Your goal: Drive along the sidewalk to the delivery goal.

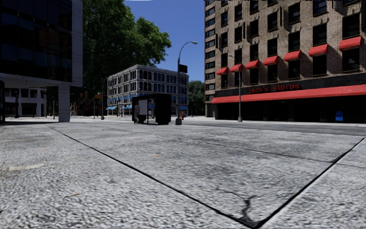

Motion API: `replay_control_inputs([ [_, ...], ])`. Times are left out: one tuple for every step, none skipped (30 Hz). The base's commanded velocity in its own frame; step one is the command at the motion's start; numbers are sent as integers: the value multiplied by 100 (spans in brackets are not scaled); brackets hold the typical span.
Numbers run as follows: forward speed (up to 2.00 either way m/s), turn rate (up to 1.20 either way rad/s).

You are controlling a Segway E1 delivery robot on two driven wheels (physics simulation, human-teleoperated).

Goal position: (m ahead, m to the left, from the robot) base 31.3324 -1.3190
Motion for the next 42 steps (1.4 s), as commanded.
replay_control_inputs([
  [200, 46],
  [200, 46],
  [200, 46],
  [200, 46],
  [200, 46],
  [200, 46],
  [200, 46],
  [200, 46],
  [200, 46],
  [200, 46],
  [200, 46],
  [200, 46],
  [200, 46],
  [200, 46],
  [200, 46],
  [200, 46],
  [200, 46],
  [200, 46],
  [200, 46],
  [200, 46],
  [200, 46],
  [200, 46],
  [200, 46],
  [200, 46],
  [200, 46],
  [200, 46],
  [200, 46],
  [200, 46],
  [200, 46],
  [200, 46],
  [200, 46],
  [200, 46],
  [200, 46],
  [200, 46],
  [200, 46],
  [200, 46],
  [200, 46],
  [200, 46],
  [200, 46],
  [200, 46],
  [200, 42],
  [200, 36],
])
